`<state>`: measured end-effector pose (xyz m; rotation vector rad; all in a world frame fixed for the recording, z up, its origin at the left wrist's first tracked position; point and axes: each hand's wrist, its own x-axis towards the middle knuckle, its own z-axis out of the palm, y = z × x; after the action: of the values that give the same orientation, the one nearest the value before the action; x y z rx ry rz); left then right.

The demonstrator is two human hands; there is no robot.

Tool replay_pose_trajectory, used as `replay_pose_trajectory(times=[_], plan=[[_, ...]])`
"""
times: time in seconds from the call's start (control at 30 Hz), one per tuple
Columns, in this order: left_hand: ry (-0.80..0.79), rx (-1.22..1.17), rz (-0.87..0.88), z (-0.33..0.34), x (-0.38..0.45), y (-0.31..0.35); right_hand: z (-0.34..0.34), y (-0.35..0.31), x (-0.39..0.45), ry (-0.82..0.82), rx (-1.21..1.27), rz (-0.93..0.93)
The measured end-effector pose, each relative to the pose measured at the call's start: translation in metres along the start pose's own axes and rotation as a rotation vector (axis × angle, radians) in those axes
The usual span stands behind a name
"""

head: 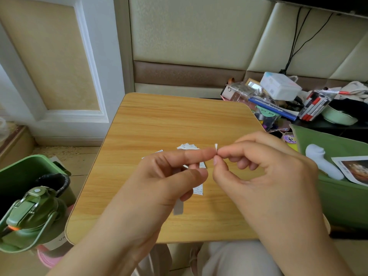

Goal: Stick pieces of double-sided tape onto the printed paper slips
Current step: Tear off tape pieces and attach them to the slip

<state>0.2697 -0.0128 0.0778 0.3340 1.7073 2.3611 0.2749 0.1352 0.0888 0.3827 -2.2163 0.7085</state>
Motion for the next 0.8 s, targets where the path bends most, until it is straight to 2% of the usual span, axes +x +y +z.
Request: replay_pose_trajectory(times=[0.23,0.4,0.53,0.8], plan=[[0.039,-0.043,-0.012,0.0018,-0.0004,0.0035,-0.0018,0.0009,0.0009,-0.020,0.106,0.032],[0.015,-0.204,-0.123,0.0007,0.0020,0.0048,-0.0029,0.0028,0.0012,-0.084,0.305,0.082],[0.000,-0.263,-0.177,0.0018,0.0032,0.0045,-0.0046,0.0005,0.0006,-0.082,0.273,0.051],[0.042,-0.211,-0.135,0.0041,0.0017,0.0077,-0.0067,-0.0044,-0.0008,-0.030,0.082,-0.053]])
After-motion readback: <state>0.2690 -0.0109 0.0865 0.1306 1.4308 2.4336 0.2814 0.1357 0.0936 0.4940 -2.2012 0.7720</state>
